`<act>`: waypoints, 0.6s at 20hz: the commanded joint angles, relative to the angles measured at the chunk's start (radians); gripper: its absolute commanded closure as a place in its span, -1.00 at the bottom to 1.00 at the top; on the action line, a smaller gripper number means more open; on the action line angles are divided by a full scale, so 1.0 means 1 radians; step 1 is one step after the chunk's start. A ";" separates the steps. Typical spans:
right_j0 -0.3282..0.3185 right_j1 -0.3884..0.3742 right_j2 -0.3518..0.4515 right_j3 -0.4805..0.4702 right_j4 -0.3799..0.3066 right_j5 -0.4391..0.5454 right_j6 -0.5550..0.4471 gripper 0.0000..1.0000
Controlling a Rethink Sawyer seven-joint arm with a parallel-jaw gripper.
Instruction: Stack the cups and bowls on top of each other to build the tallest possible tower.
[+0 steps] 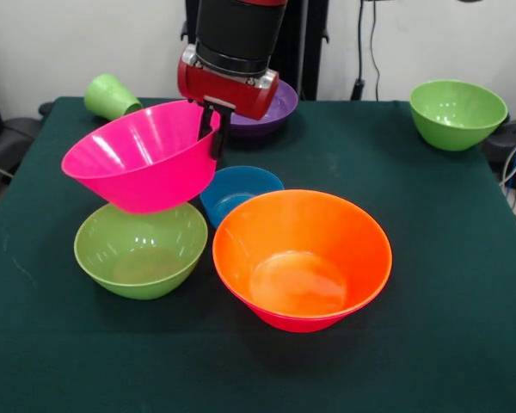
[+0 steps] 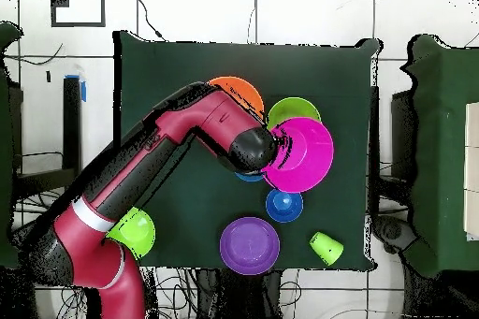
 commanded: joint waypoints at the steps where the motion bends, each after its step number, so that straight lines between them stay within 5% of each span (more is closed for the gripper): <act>1: -0.019 0.017 0.021 -0.053 0.056 -0.059 0.413 1.00; 12: 0.010 -0.004 0.130 -0.045 0.049 0.030 0.443 1.00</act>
